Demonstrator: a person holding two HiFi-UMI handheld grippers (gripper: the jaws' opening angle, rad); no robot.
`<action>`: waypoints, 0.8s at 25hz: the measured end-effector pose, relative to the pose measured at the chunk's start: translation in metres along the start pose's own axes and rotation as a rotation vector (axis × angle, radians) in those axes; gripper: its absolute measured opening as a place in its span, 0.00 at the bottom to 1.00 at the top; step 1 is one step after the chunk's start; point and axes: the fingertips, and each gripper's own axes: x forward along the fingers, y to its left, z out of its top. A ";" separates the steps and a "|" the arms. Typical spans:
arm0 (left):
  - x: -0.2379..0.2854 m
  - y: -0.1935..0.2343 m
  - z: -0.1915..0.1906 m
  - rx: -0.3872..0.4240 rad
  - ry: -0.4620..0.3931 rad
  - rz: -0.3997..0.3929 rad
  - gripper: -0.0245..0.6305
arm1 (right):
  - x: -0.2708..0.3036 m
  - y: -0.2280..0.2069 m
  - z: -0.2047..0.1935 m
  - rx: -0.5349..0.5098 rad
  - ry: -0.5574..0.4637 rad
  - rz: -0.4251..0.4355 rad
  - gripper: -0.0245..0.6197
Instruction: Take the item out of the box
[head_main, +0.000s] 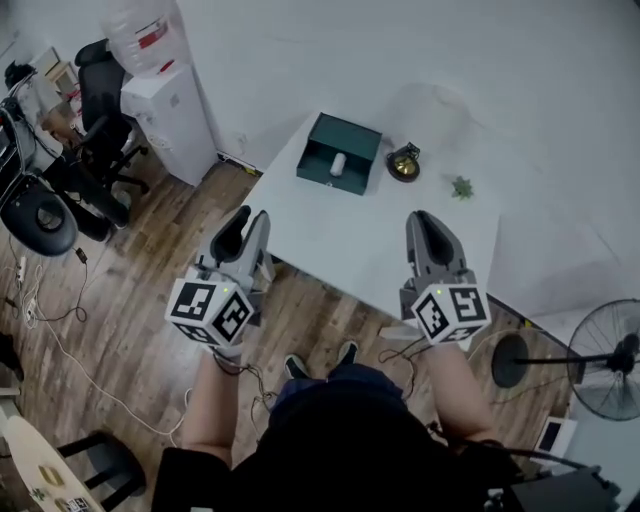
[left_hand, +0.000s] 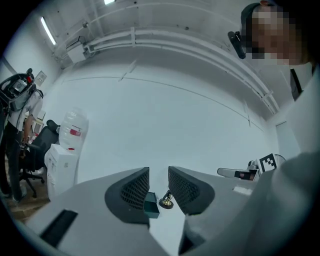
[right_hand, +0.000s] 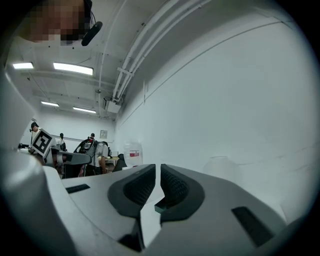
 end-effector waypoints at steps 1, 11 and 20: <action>0.007 0.004 0.001 -0.002 0.000 -0.005 0.22 | 0.005 -0.003 0.000 -0.004 0.001 -0.009 0.09; 0.083 0.024 -0.011 0.061 0.071 0.002 0.22 | 0.078 -0.051 -0.023 0.067 -0.010 -0.010 0.09; 0.194 0.034 -0.029 0.082 0.149 0.014 0.22 | 0.140 -0.131 -0.034 0.127 -0.013 -0.021 0.07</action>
